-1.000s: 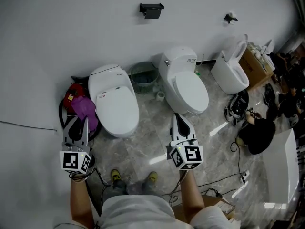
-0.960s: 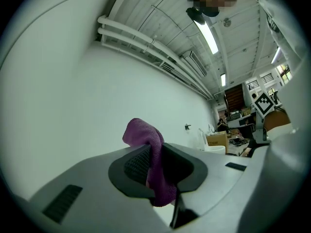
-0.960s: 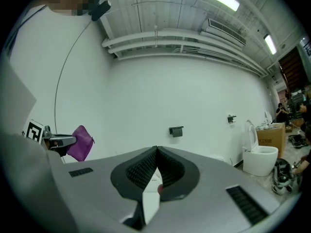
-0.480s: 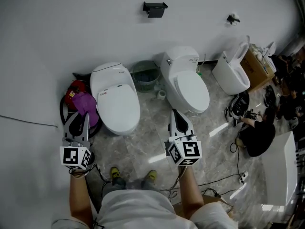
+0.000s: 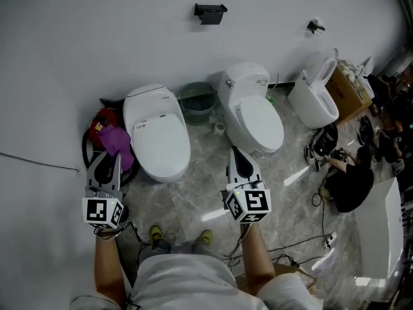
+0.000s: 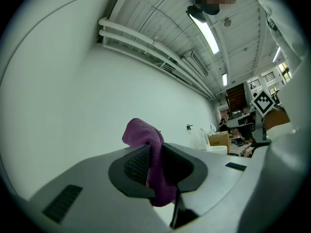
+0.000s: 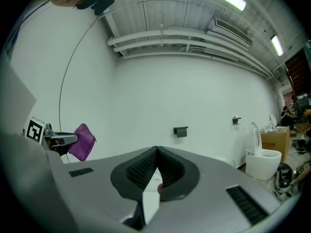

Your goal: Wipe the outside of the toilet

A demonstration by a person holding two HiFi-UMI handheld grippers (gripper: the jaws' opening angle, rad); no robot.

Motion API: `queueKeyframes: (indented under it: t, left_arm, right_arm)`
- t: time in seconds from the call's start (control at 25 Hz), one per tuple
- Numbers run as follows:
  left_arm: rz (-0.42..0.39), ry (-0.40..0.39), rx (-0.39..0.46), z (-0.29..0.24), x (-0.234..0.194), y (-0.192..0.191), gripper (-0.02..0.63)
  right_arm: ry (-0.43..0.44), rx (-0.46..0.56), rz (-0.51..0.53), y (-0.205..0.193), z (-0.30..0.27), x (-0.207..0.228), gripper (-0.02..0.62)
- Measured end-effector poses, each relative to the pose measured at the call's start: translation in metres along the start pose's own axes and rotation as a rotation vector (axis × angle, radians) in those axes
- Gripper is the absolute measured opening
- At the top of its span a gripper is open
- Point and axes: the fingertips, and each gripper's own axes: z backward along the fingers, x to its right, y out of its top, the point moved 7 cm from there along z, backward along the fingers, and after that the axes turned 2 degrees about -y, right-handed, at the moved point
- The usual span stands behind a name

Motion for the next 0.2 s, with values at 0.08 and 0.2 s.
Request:
queueKeyframes:
  t: [0.08, 0.2]
  left_arm:
    - [0.0, 0.001, -0.001, 0.0016, 0.0027, 0.0011, 0.086]
    - [-0.004, 0.002, -0.002, 0.0054, 0.0074, -0.0015, 0.086]
  right_arm:
    - [0.0, -0.001, -0.002, -0.0032, 0.0009, 0.0008, 0.006]
    - [0.003, -0.004, -0.003, -0.0077, 0.0044, 0.0011, 0.006]
